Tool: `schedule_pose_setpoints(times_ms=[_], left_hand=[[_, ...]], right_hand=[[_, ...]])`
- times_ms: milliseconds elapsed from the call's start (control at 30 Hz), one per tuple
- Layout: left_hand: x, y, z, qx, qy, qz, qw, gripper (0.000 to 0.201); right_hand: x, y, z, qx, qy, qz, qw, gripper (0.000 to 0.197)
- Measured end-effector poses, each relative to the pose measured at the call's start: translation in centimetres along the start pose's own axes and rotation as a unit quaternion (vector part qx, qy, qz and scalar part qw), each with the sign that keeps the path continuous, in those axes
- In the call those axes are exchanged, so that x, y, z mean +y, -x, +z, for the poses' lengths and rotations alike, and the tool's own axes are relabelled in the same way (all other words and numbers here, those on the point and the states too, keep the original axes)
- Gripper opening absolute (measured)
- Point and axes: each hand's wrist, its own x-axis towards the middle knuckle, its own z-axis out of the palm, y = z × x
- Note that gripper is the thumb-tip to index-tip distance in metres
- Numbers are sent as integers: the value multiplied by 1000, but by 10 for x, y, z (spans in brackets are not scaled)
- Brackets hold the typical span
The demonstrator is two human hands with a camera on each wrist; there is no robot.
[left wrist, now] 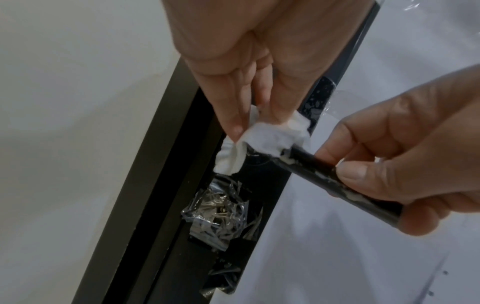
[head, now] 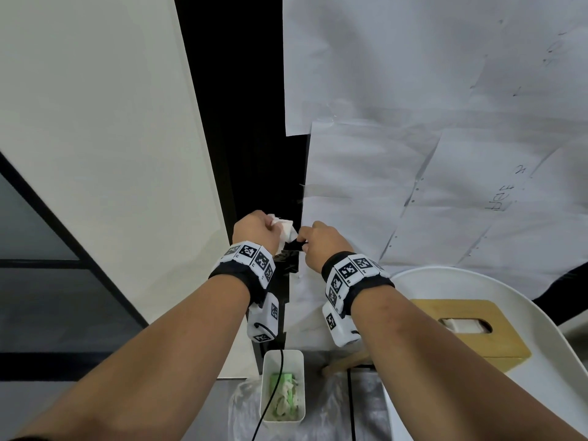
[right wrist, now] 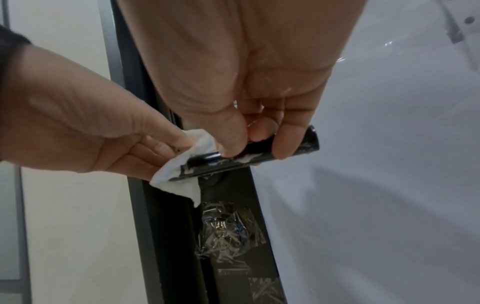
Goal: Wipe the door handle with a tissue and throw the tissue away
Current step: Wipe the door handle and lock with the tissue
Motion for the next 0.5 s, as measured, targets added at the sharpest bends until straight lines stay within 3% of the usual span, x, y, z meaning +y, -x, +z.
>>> schedule_pose_setpoints(times_ms=[133,367,500], left_hand=[[-1,-7,2,-66,-30,-1,997,17],[-5,-9,3,-47,-4,9,999,7],[-11,-4,0,-51,-5,6,999,16]], right_hand=[[0,0,-1,-1,0,1,1000,27],[-2,-2,-3,-7,1,3,1000,32],[-3,-2,-2,-5,10,5,1000,32]])
